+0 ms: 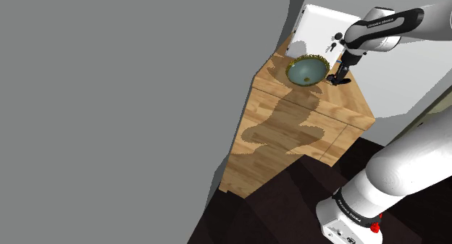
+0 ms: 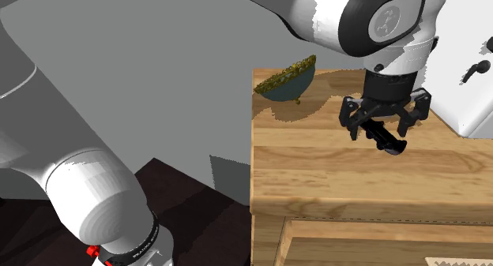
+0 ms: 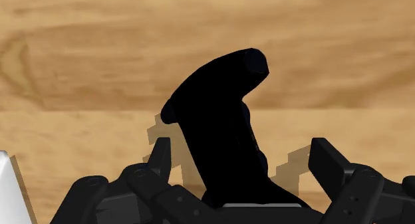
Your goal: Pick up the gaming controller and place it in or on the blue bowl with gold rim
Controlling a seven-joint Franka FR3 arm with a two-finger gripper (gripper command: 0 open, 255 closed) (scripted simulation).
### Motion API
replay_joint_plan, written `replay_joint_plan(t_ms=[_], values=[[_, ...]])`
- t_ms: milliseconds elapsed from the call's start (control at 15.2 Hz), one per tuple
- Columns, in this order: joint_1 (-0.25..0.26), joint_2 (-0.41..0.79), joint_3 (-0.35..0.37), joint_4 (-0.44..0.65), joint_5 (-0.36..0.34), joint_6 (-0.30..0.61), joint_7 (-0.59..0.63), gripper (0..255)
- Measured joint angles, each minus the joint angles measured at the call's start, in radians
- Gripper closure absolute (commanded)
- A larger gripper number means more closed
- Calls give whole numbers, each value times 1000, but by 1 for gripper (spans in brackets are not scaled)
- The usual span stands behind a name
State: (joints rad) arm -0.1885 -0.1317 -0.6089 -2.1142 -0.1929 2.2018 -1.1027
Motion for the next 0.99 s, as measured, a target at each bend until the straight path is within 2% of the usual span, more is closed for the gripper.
replay_joint_plan(t_ms=[66,726,990], values=[[0,0,0,0,0,0,0,255],[1,-2,1,1,1,-1,0,255],[1,-14,6,30,-5,-42,3,255]])
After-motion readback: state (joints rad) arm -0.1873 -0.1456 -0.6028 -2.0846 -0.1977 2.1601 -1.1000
